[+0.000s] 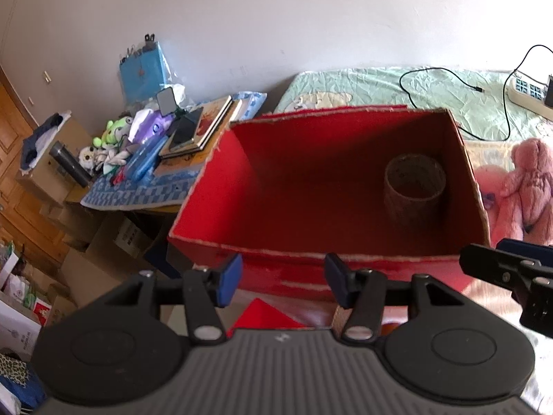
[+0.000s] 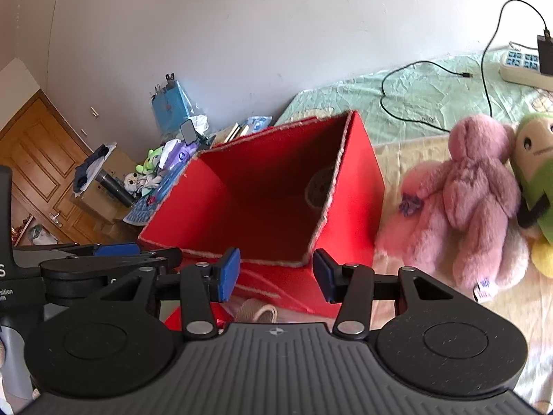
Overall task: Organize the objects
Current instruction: 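Withdraw the right gripper up out of the red box, then move the right gripper to the pinecone and close on it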
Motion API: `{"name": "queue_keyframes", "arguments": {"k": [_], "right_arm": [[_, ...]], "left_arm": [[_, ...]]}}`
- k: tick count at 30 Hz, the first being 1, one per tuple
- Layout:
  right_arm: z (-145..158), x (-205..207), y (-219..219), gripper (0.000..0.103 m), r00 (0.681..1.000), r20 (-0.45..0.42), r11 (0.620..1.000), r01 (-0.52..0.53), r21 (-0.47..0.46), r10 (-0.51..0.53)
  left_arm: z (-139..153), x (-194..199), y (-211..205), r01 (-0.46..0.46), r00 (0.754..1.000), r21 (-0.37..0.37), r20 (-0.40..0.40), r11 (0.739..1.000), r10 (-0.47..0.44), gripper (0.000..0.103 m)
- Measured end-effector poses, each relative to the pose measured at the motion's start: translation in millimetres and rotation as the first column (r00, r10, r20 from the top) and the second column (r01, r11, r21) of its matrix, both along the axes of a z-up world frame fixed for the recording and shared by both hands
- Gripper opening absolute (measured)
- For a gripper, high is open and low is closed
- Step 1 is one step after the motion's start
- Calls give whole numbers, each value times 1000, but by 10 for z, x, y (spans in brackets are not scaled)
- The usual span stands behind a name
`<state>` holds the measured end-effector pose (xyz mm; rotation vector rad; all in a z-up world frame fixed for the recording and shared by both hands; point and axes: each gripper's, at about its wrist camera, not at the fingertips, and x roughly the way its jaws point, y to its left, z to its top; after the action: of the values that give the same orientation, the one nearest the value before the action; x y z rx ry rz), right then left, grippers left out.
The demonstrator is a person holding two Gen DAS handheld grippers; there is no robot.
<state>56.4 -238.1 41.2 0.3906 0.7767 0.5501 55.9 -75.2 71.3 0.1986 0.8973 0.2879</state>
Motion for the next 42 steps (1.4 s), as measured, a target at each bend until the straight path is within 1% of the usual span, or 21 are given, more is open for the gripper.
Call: {"name": "queue_keyframes", "arguments": {"k": [4,9,11,13,16,18,20,21,22,23,25,29,33,38,41,42], "right_arm": [[-85,-50,-56,50,999,-37,1000,2,3,-2],[-234,-111,-132,50,994,-110,1000,-2,16,3],[-302,-141,-175,50,991,-137,1000,0,20,3],[-369,-168,-213,50,985,-170,999,0,32,5],[-476,-192,-273,50,974,-228,998,-1,60,15],[-543,-205,-308,50,965,-261,997,-2,80,23],[-610,-218,-335,50,953,-302,994,-3,105,34],[-656,-222,-353,50,944,-327,992,-1,122,41],[-692,-229,-378,50,936,-348,991,2,136,46],[-727,-232,-395,50,927,-371,988,7,152,50],[-778,-242,-427,50,913,-405,983,16,180,60],[-813,-246,-476,50,897,-434,977,9,211,86],[-866,-247,-497,50,874,-472,971,4,238,112],[-934,-214,-500,50,855,-501,965,7,263,131],[-983,-194,-487,49,844,-518,963,6,271,141],[-1007,-187,-479,49,839,-525,962,5,273,145]], "left_arm": [[-49,-104,-22,7,1000,-4,-13,1000,-7,58],[-110,-271,-58,56,998,-33,-11,998,-56,58],[-148,-341,-61,82,996,-60,-13,995,-83,58],[-195,-405,-51,119,992,-111,-20,987,-122,58],[-271,-523,-85,184,981,-170,-28,968,-192,58],[-311,-626,-140,241,968,-194,-27,951,-251,58],[-358,-720,-203,303,948,-228,-24,925,-316,64],[-388,-762,-234,333,937,-252,-24,909,-350,69],[-422,-804,-268,360,924,-275,-26,891,-381,70],[-456,-830,-301,378,915,-290,-30,879,-403,71],[-544,-866,-383,402,900,-304,-40,864,-433,71],[-724,-864,-472,398,895,-336,-63,853,-442,69],[-839,-864,-518,394,892,-350,-78,850,-445,64],[-998,-795,-533,368,898,-358,-102,858,-428,58],[-1064,-757,-527,351,907,-343,-107,871,-407,55],[-1084,-742,-523,345,908,-344,-113,873,-403,51]]}}
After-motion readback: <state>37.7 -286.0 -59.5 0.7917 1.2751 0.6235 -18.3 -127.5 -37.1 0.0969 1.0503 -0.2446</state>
